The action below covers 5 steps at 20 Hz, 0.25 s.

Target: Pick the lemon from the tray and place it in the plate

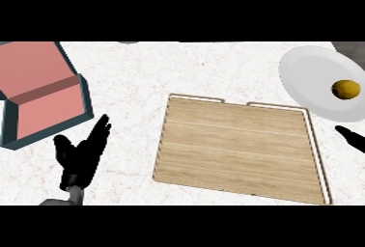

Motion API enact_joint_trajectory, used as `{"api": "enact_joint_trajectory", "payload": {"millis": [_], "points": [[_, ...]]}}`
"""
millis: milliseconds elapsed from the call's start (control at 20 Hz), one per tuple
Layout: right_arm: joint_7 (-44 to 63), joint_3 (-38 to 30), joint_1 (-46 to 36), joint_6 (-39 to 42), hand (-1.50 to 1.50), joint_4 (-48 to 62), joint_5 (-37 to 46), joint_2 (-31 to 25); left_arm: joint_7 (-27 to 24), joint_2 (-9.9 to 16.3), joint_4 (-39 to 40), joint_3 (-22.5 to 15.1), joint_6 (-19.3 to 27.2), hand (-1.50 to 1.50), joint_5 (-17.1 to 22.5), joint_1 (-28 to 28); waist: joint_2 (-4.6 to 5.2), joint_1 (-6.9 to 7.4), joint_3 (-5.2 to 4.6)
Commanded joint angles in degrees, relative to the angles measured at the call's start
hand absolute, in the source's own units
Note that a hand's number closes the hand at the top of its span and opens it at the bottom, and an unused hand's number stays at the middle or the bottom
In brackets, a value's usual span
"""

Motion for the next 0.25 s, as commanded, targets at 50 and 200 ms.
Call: {"api": "enact_joint_trajectory", "payload": {"millis": [50,200], "points": [[4.10,4.46,9.67,-2.00,-1.50,-13.26,1.91,6.46,-2.73,-1.89,3.16,-0.79,-0.78,0.00,-1.32,2.86,0.41,0.07,-0.30],[6.57,5.92,11.58,-3.59,-1.50,-16.95,2.83,7.28,3.36,-0.13,-0.18,0.64,-0.87,0.00,-0.91,1.83,0.46,0.28,-0.26]]}}
